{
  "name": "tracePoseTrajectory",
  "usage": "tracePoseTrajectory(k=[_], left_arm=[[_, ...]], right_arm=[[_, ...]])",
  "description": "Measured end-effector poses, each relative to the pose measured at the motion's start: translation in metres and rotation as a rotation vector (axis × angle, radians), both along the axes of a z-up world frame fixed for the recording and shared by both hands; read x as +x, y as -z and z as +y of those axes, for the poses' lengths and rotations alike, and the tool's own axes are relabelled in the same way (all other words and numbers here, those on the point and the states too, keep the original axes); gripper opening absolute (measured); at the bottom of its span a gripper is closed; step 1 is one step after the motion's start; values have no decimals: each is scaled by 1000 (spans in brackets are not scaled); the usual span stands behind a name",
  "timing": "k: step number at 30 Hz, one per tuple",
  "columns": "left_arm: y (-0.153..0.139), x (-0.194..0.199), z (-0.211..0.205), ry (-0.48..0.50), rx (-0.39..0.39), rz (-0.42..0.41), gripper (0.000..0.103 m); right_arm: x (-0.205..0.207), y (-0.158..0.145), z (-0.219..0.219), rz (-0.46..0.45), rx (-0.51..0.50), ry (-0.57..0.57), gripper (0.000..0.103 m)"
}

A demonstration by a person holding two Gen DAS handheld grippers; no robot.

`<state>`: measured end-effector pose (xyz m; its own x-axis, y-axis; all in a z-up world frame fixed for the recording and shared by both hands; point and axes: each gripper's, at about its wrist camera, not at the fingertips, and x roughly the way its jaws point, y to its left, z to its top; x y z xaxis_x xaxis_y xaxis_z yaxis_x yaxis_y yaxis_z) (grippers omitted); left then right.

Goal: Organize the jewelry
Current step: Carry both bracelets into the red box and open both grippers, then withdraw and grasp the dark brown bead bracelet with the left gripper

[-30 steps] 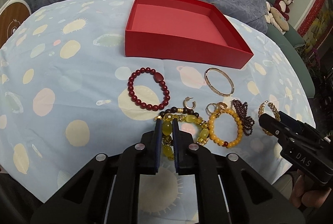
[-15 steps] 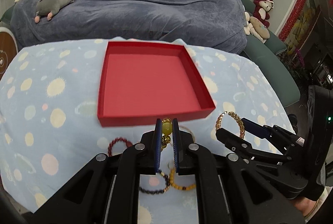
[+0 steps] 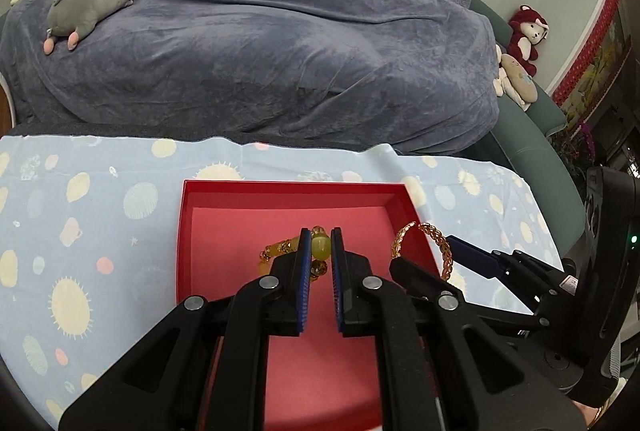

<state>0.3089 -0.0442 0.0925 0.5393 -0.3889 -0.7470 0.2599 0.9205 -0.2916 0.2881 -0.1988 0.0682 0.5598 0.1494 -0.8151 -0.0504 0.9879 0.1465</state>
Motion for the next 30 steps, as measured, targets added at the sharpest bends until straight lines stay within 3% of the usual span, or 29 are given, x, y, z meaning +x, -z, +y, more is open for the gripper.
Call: tracePoseTrajectory(k=[6, 14, 16, 18, 23, 30], left_arm=[[32, 33, 3, -19, 41, 40, 10], [54, 45, 4, -32, 86, 50, 11], [54, 44, 6, -44, 92, 37, 23], [50, 39, 8, -60, 97, 11, 45], [32, 23, 15, -63, 87, -26, 48], [4, -39, 29, -61, 93, -84, 56]], right_arm=[[36, 33, 6, 66, -16, -8, 58], [53, 59, 11, 107, -53, -13, 59], [52, 59, 11, 101, -64, -3, 61], [48, 54, 9, 84, -60, 6, 66], [25, 34, 0, 41, -29, 26, 67], [-48, 3, -10, -24, -25, 51, 68]])
